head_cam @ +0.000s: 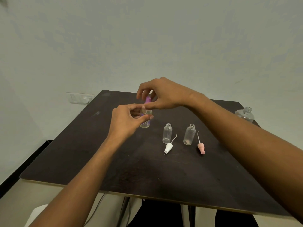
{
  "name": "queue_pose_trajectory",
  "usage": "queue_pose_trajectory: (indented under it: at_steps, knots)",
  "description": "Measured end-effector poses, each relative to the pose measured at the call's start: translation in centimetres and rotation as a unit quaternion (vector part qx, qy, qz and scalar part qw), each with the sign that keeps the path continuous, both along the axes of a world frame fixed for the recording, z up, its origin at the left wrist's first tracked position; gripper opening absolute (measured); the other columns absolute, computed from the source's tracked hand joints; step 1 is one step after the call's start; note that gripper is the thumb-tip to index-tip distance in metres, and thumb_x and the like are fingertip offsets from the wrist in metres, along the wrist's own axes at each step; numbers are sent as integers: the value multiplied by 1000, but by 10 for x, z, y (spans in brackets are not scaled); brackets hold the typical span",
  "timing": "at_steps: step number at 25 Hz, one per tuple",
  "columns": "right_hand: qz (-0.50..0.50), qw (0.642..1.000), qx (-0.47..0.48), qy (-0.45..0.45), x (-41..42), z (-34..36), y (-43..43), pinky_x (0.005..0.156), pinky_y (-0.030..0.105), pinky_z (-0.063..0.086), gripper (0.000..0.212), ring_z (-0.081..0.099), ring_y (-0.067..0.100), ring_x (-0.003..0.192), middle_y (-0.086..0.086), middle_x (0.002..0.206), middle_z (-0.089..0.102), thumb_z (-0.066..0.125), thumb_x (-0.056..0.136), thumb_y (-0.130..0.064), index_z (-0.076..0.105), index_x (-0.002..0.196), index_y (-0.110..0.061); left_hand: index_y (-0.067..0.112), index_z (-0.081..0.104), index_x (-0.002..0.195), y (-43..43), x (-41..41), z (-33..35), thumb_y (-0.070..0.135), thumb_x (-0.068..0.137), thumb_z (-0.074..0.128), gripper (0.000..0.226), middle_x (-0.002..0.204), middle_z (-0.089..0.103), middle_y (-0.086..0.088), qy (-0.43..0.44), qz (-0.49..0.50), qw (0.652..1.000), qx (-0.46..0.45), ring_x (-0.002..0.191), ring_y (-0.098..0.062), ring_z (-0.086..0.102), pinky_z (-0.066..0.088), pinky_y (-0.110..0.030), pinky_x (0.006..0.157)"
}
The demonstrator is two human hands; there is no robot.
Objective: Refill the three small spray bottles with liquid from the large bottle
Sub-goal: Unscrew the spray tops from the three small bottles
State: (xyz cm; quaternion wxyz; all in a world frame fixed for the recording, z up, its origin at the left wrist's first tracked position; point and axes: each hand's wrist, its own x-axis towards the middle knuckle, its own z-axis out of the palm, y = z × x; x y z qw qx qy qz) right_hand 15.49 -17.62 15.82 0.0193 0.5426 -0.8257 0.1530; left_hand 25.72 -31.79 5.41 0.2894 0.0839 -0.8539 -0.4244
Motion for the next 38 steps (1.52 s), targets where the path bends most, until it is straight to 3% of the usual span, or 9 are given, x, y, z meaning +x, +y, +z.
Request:
queue_pose_trajectory:
  at_steps: [2, 4, 7, 10, 14, 17, 19, 25, 38]
  knots:
    - [-54, 997, -15, 43, 4, -4, -5, 71, 27, 57, 26, 73, 10, 73, -2, 83, 75, 74, 92, -44, 75, 97, -19, 23, 79, 115, 1, 3, 0, 43, 72, 91, 49, 88, 76, 15, 4, 6, 1000, 7, 82, 11, 71, 52, -2, 77]
    - [-73, 996, 8, 44, 8, -6, -6, 62, 25, 55, 27, 70, 7, 55, -2, 66, 72, 73, 94, -42, 74, 85, -16, 24, 79, 115, 2, 6, 1, 44, 71, 92, 49, 87, 75, 17, 5, 8, 1000, 6, 81, 13, 70, 54, -5, 80]
    - [-34, 997, 62, 21, 14, 2, -3, 73, 32, 58, 10, 71, 9, 75, -8, 79, 72, 80, 85, -23, 76, 94, -21, 24, 79, 117, 4, 9, 1, 42, 72, 92, 50, 86, 74, 19, 5, -2, 1000, 19, 82, 14, 70, 52, -3, 77]
    - [-6, 996, 85, 5, 18, 6, 0, 80, 29, 54, 33, 67, 12, 93, -7, 100, 73, 84, 79, -21, 71, 109, -28, 23, 79, 115, 5, 10, 1, 41, 72, 93, 49, 86, 74, 19, 9, -6, 1000, 29, 81, 13, 70, 51, -1, 73]
    - [-83, 995, 17, 47, 17, 0, -3, 72, 28, 53, 25, 68, 12, 79, -5, 87, 73, 75, 90, -44, 75, 103, -23, 23, 79, 117, 6, 10, -2, 44, 71, 92, 53, 91, 78, 13, 10, 2, 1000, 29, 83, 10, 72, 55, -6, 79]
    - [-105, 992, 46, 43, 17, 0, -5, 60, 24, 51, 21, 72, 13, 59, -3, 64, 71, 73, 92, -38, 74, 85, -18, 21, 78, 119, 6, 9, -2, 42, 71, 93, 54, 91, 77, 13, 9, -1, 999, 32, 84, 10, 71, 52, -3, 75]
    - [-84, 993, 70, 36, 21, 4, -5, 62, 25, 51, 9, 70, 10, 66, -6, 71, 71, 79, 86, -28, 77, 89, -20, 21, 77, 120, 7, 9, -2, 41, 71, 93, 56, 91, 76, 15, 8, -5, 999, 38, 84, 11, 71, 50, -1, 75]
    - [-31, 997, 72, 26, 28, 14, -1, 67, 20, 47, 21, 59, -5, 73, -15, 88, 68, 84, 81, -25, 79, 99, -33, 22, 78, 119, 3, 13, -8, 45, 68, 94, 58, 97, 79, 11, 4, -8, 999, 38, 88, 4, 74, 60, -18, 87]
    - [-70, 996, 25, 44, 28, 36, 21, 74, 24, 54, 19, 68, 6, 89, -8, 100, 73, 77, 82, -25, 79, 99, -33, 25, 79, 116, -20, 25, -35, 41, 70, 94, 51, 100, 79, 13, -22, 3, 999, 39, 92, 4, 74, 62, -27, 90]
